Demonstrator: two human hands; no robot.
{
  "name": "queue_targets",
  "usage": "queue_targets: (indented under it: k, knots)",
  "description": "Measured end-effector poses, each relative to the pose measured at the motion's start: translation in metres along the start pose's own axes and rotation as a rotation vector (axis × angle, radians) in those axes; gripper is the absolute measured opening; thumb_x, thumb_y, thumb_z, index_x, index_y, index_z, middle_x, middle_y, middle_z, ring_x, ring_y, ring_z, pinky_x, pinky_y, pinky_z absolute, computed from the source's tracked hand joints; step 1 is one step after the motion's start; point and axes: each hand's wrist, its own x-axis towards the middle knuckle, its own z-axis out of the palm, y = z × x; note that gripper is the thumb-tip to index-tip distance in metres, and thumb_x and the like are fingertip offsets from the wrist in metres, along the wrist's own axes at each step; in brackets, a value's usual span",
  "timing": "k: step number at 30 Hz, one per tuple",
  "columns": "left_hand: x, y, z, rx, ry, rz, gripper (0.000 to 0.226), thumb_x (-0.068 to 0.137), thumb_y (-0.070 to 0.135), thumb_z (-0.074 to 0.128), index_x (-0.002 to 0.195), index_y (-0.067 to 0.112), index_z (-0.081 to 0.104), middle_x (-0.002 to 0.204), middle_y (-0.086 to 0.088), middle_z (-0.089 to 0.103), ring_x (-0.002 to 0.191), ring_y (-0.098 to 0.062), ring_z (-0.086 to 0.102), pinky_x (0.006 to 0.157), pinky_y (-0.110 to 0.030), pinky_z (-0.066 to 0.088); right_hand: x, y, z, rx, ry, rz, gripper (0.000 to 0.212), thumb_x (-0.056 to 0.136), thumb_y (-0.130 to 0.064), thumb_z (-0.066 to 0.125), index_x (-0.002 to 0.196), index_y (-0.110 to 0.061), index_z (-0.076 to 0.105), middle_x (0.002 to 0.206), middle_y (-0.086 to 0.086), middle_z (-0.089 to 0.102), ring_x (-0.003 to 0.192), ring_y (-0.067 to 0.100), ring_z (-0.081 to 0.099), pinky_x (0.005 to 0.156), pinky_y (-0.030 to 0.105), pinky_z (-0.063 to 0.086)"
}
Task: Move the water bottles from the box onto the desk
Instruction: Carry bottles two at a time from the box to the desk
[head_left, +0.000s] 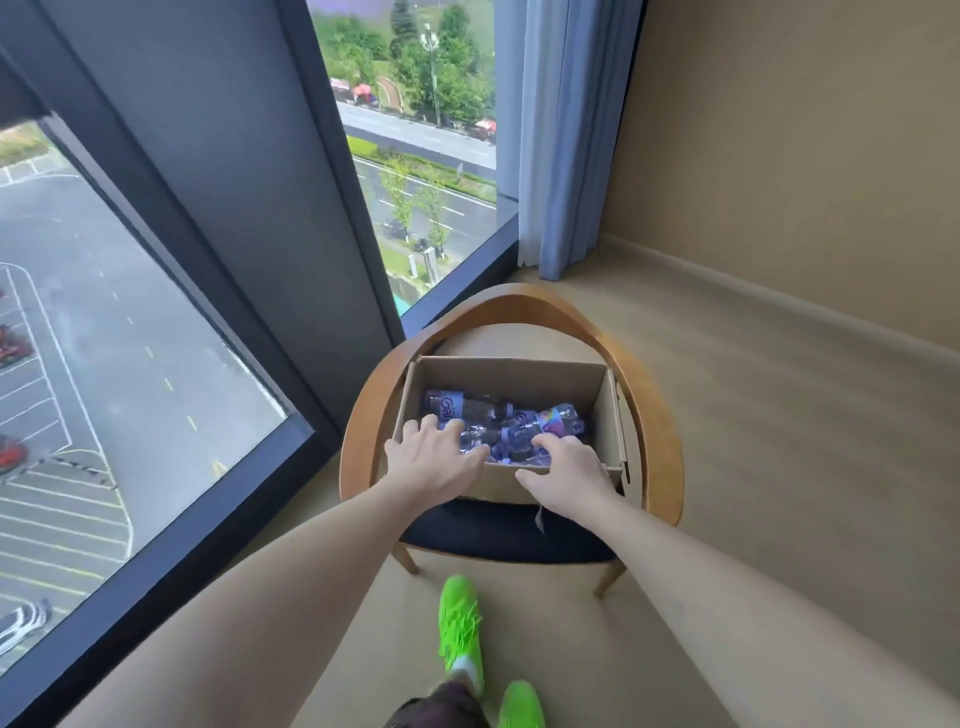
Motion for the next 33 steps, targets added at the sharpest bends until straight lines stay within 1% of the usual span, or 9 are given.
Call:
queue_targets:
  k: [7,10,13,20,23,25,28,30,33]
  knots:
    - [0.098,0.003,0.022,-0.011,-0.129,0.053,0.078,0.085,0.071,0.025,0.149,0.031,0.043,0.156,-0.008,0.041,0.142,-0.034,0.034,0.108,-0.06,0.03,0.092,0.009,0.01,-0.035,-0.071,0.105,0.064,0.091,-0.056,0.058,0.147,-0.03,0.043,0.147,0.002,0.047,0.134,0.028,0.044,0.109,0.045,0.039]
    - [0.144,-0.002,0.034,-0.022,-0.185,0.053,0.074,0.088,0.07,0.027,0.147,0.03,0.045,0.153,-0.009,0.044,0.14,-0.034,0.036,0.108,-0.06,0.031,0.135,0.008,0.017,-0.058,-0.121,0.154,0.065,0.089,-0.055,0.059,0.147,-0.03,0.044,0.146,0.003,0.048,0.134,0.029,0.045,0.108,0.046,0.039]
    - [0.183,-0.009,0.046,-0.023,-0.263,0.053,0.076,0.089,0.07,0.027,0.151,0.029,0.042,0.154,-0.01,0.042,0.141,-0.035,0.035,0.11,-0.061,0.03,0.179,0.006,0.025,-0.095,-0.17,0.205,0.064,0.088,-0.055,0.06,0.146,-0.03,0.046,0.144,0.003,0.05,0.134,0.03,0.044,0.106,0.046,0.039]
    - [0.239,-0.024,0.09,-0.008,-0.441,0.077,0.073,0.093,0.07,0.027,0.15,0.027,0.042,0.155,-0.013,0.039,0.141,-0.038,0.034,0.11,-0.062,0.029,0.239,0.015,0.057,-0.266,-0.276,0.225,0.059,0.089,-0.048,0.063,0.14,-0.024,0.047,0.142,0.01,0.048,0.132,0.033,0.04,0.107,0.047,0.037]
    - [0.252,-0.027,0.107,0.001,-0.473,0.104,0.072,0.095,0.07,0.031,0.151,0.027,0.04,0.158,-0.012,0.037,0.143,-0.038,0.032,0.111,-0.062,0.028,0.251,0.024,0.07,-0.372,-0.286,0.186,0.056,0.085,-0.041,0.068,0.134,-0.023,0.049,0.139,0.012,0.047,0.133,0.033,0.038,0.112,0.048,0.031]
    - [0.257,-0.026,0.118,-0.012,-0.498,0.127,0.071,0.095,0.068,0.036,0.153,0.028,0.038,0.16,-0.009,0.036,0.144,-0.037,0.03,0.112,-0.06,0.028,0.26,0.033,0.078,-0.445,-0.277,0.112,0.066,0.08,-0.036,0.07,0.14,-0.024,0.046,0.143,0.013,0.043,0.137,0.033,0.033,0.116,0.051,0.026]
    - [0.26,-0.026,0.135,-0.062,-0.504,0.132,0.071,0.094,0.063,0.044,0.157,0.032,0.034,0.16,-0.003,0.035,0.145,-0.031,0.027,0.113,-0.061,0.027,0.278,0.047,0.087,-0.508,-0.31,0.027,0.084,0.075,-0.037,0.073,0.15,-0.027,0.036,0.148,0.012,0.038,0.142,0.033,0.028,0.121,0.056,0.014]
    - [0.26,-0.027,0.145,-0.048,-0.499,0.146,0.073,0.089,0.059,0.049,0.156,0.033,0.034,0.157,-0.001,0.033,0.143,-0.03,0.024,0.114,-0.064,0.026,0.287,0.057,0.096,-0.572,-0.335,-0.036,0.085,0.076,-0.04,0.071,0.151,-0.026,0.035,0.147,0.014,0.041,0.142,0.035,0.029,0.12,0.06,0.009]
    - [0.256,-0.028,0.159,-0.004,-0.489,0.157,0.082,0.078,0.055,0.05,0.155,0.032,0.032,0.155,0.001,0.028,0.142,-0.03,0.016,0.117,-0.071,0.015,0.292,0.062,0.111,-0.699,-0.348,-0.087,0.086,0.074,-0.036,0.073,0.15,-0.02,0.035,0.144,0.019,0.043,0.139,0.04,0.031,0.114,0.068,0.006]
